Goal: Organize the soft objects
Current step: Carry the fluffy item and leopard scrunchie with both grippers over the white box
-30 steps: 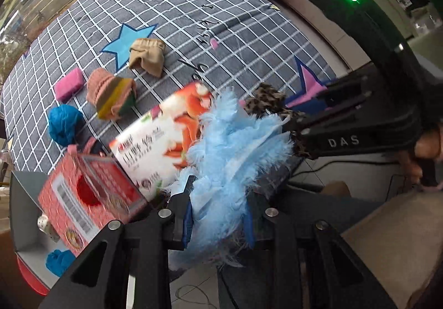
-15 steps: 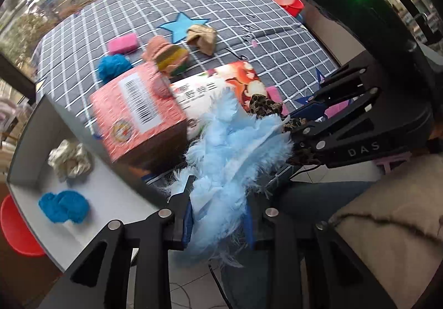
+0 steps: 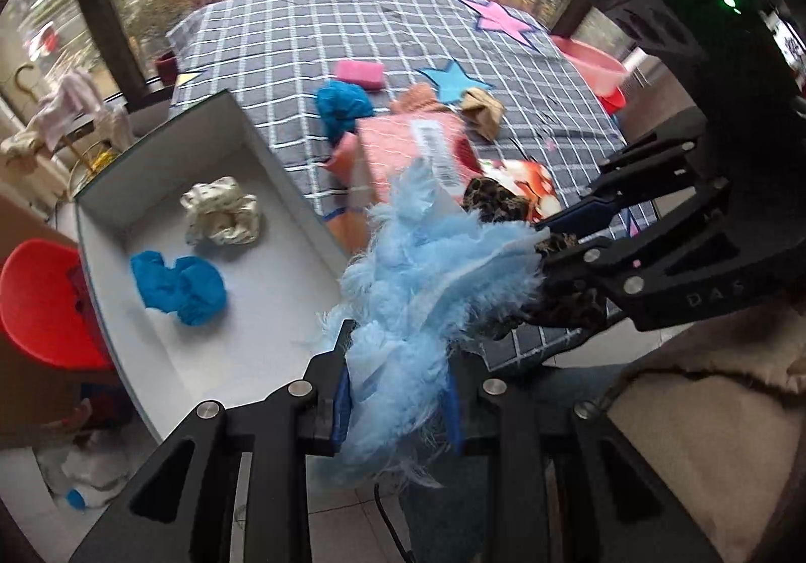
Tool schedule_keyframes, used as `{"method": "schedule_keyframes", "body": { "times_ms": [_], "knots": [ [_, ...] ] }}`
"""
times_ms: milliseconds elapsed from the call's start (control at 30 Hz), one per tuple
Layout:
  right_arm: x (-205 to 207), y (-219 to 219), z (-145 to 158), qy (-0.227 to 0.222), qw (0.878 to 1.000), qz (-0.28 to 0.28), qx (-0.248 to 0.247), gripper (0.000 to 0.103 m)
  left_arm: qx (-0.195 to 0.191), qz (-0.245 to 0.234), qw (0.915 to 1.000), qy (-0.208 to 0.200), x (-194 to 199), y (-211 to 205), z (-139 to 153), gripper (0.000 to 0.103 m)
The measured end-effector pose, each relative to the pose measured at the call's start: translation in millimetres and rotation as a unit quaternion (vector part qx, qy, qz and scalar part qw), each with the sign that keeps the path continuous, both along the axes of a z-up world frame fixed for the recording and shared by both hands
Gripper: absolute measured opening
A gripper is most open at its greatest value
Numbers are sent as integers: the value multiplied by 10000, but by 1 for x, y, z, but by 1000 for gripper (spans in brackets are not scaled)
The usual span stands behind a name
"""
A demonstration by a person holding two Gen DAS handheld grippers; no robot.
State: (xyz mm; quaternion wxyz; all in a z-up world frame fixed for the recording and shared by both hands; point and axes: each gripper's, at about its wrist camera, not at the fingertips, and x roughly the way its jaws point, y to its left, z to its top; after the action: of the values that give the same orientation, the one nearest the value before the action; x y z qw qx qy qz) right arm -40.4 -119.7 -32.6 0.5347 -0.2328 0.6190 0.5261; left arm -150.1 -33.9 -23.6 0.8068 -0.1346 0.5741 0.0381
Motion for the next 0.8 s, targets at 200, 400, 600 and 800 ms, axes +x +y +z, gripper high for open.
{"method": "schedule_keyframes", "body": {
  "times_ms": [200,400,600,800],
  "knots": [
    [-8,33,16,-229,9990,368,121,28,95,758,9970,-77,-17,31,-5,32],
    [-23,65,26,-427,9967,665,189,28,111,1360,9907,-14,-31,55,-15,32],
    [-23,86,23,-464,9965,694,100,28,27,1755,9845,20,-41,72,-26,32],
    [-26,65,17,17,9943,1066,72,31,-23,1847,9826,186,-42,82,-40,32]
  ]
}}
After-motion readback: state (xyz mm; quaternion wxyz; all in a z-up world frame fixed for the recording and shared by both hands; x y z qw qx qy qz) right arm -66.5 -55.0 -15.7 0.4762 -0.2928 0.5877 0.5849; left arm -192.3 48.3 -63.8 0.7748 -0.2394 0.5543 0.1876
